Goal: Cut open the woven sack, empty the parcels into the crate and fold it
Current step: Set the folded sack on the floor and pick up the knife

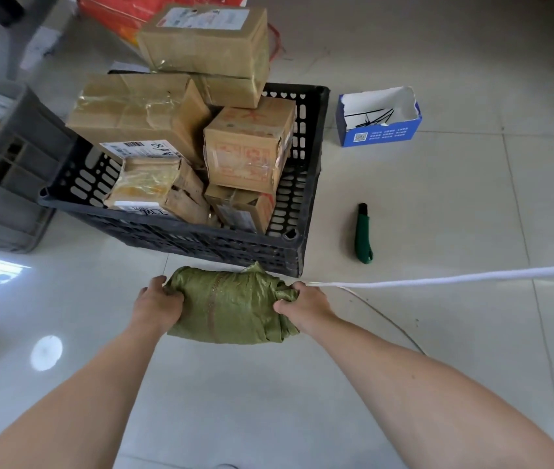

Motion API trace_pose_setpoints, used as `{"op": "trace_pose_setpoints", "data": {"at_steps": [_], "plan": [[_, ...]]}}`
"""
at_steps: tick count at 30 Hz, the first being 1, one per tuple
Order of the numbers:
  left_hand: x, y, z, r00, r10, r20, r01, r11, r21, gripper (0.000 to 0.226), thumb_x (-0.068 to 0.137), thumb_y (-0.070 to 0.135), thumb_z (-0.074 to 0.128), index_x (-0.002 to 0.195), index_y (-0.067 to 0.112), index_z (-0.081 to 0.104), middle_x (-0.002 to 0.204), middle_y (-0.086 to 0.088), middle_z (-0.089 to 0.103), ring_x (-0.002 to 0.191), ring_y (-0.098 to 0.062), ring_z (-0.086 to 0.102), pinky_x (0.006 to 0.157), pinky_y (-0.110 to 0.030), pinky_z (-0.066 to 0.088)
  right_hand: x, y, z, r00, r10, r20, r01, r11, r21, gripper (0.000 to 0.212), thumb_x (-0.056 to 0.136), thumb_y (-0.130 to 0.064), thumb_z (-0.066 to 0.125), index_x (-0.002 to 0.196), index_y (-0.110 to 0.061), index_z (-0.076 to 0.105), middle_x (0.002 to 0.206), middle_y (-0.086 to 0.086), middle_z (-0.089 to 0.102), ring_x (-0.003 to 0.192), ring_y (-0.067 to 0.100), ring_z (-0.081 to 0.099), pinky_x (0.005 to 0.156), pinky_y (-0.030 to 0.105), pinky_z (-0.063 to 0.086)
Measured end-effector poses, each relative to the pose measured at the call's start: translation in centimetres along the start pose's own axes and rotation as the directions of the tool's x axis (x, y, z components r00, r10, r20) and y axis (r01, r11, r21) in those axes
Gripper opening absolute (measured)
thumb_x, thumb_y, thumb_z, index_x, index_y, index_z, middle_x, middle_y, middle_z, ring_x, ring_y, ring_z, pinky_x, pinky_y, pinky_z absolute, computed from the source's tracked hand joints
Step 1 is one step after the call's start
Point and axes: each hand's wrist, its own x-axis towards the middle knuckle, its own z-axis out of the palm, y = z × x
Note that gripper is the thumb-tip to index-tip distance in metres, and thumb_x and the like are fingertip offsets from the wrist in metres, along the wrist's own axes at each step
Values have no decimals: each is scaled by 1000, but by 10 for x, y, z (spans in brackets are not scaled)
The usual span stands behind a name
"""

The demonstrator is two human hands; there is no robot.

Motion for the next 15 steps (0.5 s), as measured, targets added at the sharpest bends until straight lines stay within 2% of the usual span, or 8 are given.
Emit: {"op": "trace_pose_setpoints", "data": {"at_steps": [4, 9, 12, 15], "plan": [[0, 0, 5, 999, 34, 17, -33, 999, -20, 57, 100, 33, 46, 154, 23, 31, 152, -14, 39, 138, -38, 39, 110, -44, 38, 3, -1, 5, 1000, 10, -15, -10, 1000, -23, 71, 89, -33, 65, 151, -20, 34, 142, 9, 52, 126, 28, 53, 86, 25, 40], [-2, 3, 10, 994, 104, -13, -104, 994, 13, 61, 100, 36, 47, 156, 28, 26, 164, -5, 21, 144, -38, 31, 113, -48, 37, 0, -2, 4, 994, -45, -96, 39, 997, -66, 80, 87, -33, 68, 155, -24, 27, 153, 9, 39, 138, 31, 42, 108, 35, 39], [-3, 5, 18, 990, 124, 70, -132, 984, 123, 63, 98, 45, 46, 156, 33, 25, 166, -3, 17, 151, -32, 18, 120, -50, 26, -2, -3, 2, 994, -56, -98, 52, 998, -46, 78, 88, -34, 65, 155, -25, 27, 156, 7, 34, 139, 30, 41, 109, 36, 38], [-4, 8, 27, 992, 83, 95, -103, 969, 225, 70, 97, 51, 43, 158, 35, 13, 168, 0, 7, 154, -26, 3, 122, -51, 16, -4, -3, -4, 992, -65, -112, 61, 997, -39, 74, 90, -38, 61, 155, -24, 27, 156, 8, 36, 139, 29, 41, 110, 37, 38]]}}
